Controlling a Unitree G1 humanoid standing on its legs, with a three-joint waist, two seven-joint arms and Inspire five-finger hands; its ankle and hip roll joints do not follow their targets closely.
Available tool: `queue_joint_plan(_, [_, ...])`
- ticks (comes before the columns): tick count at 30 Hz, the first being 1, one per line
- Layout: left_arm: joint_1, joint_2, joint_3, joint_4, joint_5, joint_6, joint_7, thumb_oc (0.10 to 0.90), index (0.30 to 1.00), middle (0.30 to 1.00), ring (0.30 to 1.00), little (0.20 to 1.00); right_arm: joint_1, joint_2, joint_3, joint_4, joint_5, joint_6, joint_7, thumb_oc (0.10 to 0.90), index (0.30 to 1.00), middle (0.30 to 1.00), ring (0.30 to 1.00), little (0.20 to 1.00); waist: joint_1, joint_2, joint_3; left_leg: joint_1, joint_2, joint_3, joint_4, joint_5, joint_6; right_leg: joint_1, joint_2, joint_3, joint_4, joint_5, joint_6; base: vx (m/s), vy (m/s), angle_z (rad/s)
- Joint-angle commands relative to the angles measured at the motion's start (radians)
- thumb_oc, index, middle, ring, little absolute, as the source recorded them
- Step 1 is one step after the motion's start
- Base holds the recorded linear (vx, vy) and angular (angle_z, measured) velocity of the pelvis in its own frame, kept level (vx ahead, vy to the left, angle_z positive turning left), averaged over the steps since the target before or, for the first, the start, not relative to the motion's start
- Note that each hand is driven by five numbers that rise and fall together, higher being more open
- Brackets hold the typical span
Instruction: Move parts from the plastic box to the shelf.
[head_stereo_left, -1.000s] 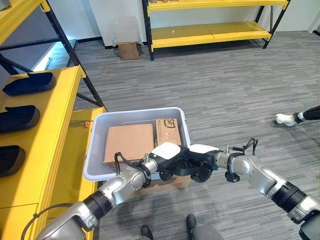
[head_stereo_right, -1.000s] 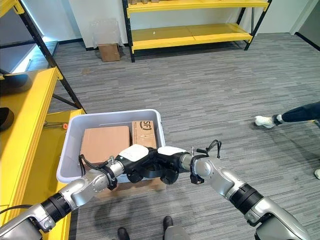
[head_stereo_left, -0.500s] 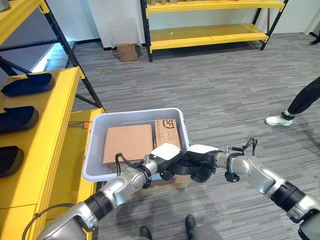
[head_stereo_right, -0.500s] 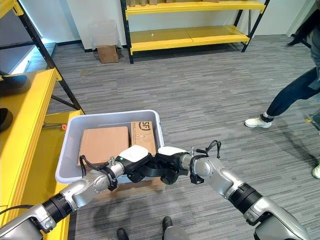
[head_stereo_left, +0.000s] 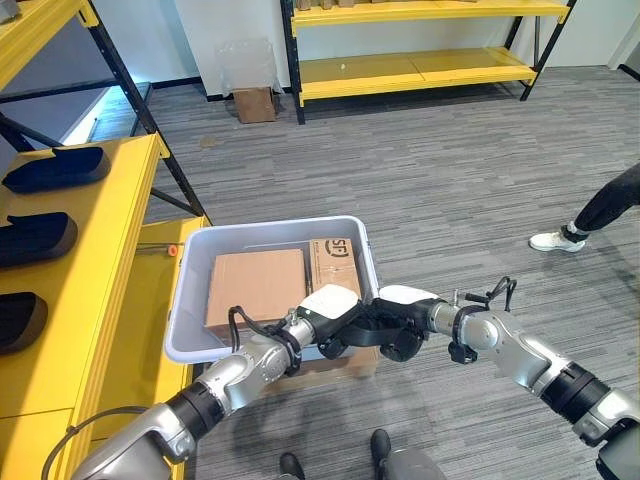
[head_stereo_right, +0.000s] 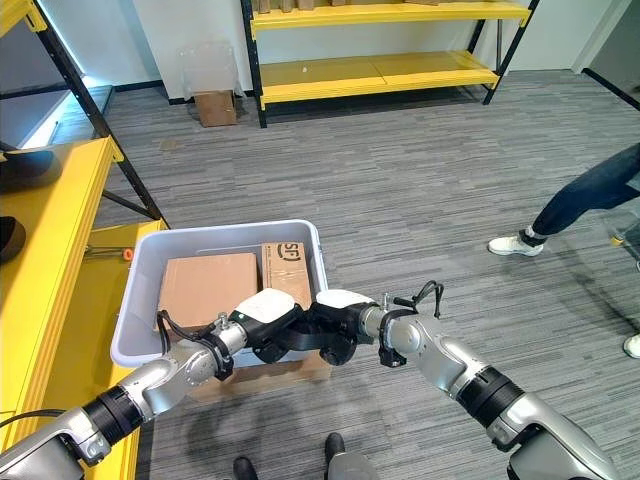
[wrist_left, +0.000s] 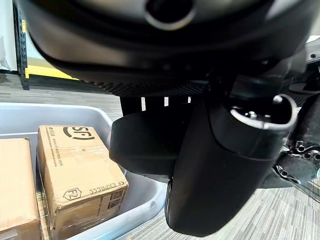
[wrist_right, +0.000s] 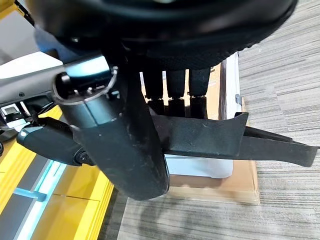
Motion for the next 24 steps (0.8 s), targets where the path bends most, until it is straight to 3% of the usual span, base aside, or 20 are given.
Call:
queue_joint_plan(1, [-0.108, -0.104, -0.014, -0.050, -0.013, -0.087, 0.075, 0.400, 0.300, 0.300, 0.300, 0.300, -0.076, 0.079, -0.076, -0.055, 0.067, -0.104, -0.100, 0.900, 1.000, 1.000, 1.000, 1.000, 0.004, 0.010, -0.077, -0.101, 0.108, -0.109, -0.016, 0.018, -0.060, 0.040, -0.071, -0.043, 0.132, -0.191, 0.041, 0.00, 0.000, 0.00])
queue_joint_plan(5, [-0.110, -0.113, -0.022, -0.035, -0.012, -0.069, 0.080, 0.400, 0.300, 0.300, 0.300, 0.300, -0.093, 0.123, -0.050, -0.004, 0.110, -0.089, -0.106, 0.900, 1.000, 1.000, 1.000, 1.000, 0.012, 0.009, -0.085, -0.099, 0.104, -0.116, -0.017, 0.019, -0.057, 0.048, -0.070, -0.044, 0.128, -0.190, 0.039, 0.00, 0.000, 0.00])
queue_joint_plan(8, [-0.116, -0.131, -0.024, 0.004, -0.010, -0.062, 0.082, 0.400, 0.300, 0.300, 0.300, 0.300, -0.133, 0.185, -0.046, 0.000, 0.223, -0.045, -0.126, 0.900, 1.000, 1.000, 1.000, 1.000, 0.022, 0.006, -0.097, -0.093, 0.099, -0.124, -0.019, 0.018, -0.055, 0.054, -0.069, -0.052, 0.123, -0.188, 0.036, 0.00, 0.000, 0.00])
queue_joint_plan(17, [-0.097, -0.130, -0.011, 0.043, 0.002, -0.054, 0.116, 0.400, 0.300, 0.300, 0.300, 0.300, -0.139, 0.210, -0.120, -0.050, 0.332, 0.108, -0.123, 0.900, 1.000, 1.000, 1.000, 1.000, 0.032, 0.007, -0.110, -0.080, 0.090, -0.135, -0.020, 0.009, -0.052, 0.067, -0.069, -0.055, 0.112, -0.184, 0.037, 0.00, 0.000, 0.00])
queue_joint_plan(24, [-0.070, -0.123, 0.031, 0.065, 0.021, -0.033, 0.142, 0.400, 0.300, 0.300, 0.300, 0.300, -0.095, 0.194, -0.199, -0.097, 0.337, 0.125, -0.121, 0.900, 1.000, 1.000, 1.000, 1.000, 0.024, 0.004, -0.113, -0.066, 0.091, -0.128, -0.023, 0.006, -0.052, 0.075, -0.067, -0.050, 0.105, -0.180, 0.036, -0.01, 0.001, 0.00])
